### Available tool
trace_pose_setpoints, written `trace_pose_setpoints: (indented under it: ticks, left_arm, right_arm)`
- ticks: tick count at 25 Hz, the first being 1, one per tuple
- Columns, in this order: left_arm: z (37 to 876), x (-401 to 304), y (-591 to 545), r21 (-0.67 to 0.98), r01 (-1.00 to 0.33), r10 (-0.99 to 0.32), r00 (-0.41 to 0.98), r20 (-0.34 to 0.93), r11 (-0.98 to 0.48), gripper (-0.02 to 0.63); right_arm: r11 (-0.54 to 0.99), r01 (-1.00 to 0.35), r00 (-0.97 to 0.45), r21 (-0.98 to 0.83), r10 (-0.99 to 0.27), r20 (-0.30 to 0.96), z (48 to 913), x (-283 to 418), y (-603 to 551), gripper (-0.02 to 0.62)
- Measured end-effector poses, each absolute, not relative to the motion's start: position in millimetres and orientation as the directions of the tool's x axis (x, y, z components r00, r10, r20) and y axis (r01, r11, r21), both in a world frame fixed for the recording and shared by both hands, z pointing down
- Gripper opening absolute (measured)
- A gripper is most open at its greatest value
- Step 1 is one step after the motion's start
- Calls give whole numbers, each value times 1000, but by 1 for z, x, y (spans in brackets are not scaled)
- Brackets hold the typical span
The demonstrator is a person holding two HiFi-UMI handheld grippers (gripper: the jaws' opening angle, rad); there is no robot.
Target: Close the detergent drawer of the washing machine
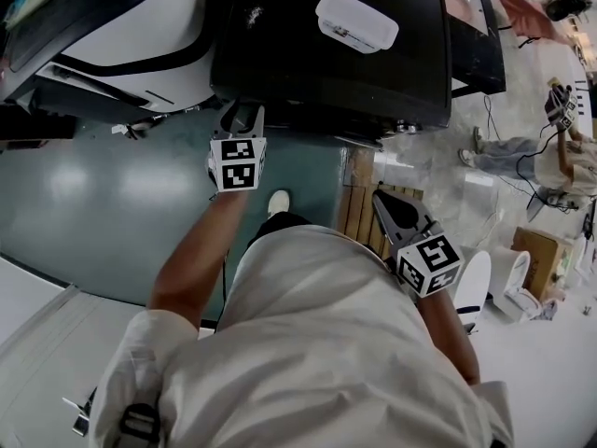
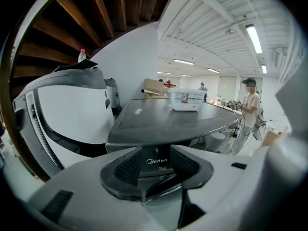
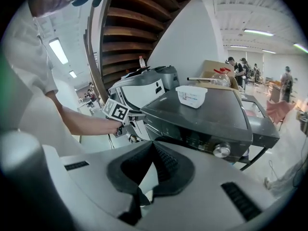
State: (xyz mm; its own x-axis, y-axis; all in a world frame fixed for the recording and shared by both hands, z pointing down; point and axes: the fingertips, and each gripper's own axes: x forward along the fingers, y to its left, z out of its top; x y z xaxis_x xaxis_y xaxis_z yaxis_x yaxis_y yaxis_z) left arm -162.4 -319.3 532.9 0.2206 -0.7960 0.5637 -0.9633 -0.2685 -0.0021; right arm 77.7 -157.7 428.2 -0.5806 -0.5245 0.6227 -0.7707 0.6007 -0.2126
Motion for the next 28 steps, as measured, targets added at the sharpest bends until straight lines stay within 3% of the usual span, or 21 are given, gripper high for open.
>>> trace_pose_setpoints:
  ticks: [16,28]
  left_arm:
    - [450,-122,-195,-8,-984,-862,153,482,-179,166]
    - [412,-63,-60,92,-968,-849,248,466,-232,57]
  right_arm:
    - [706,-664,-701,-246,-475,532,419,133,-81,3]
    - [770,-581,-764,-265,-403,504,428,152,-1,3]
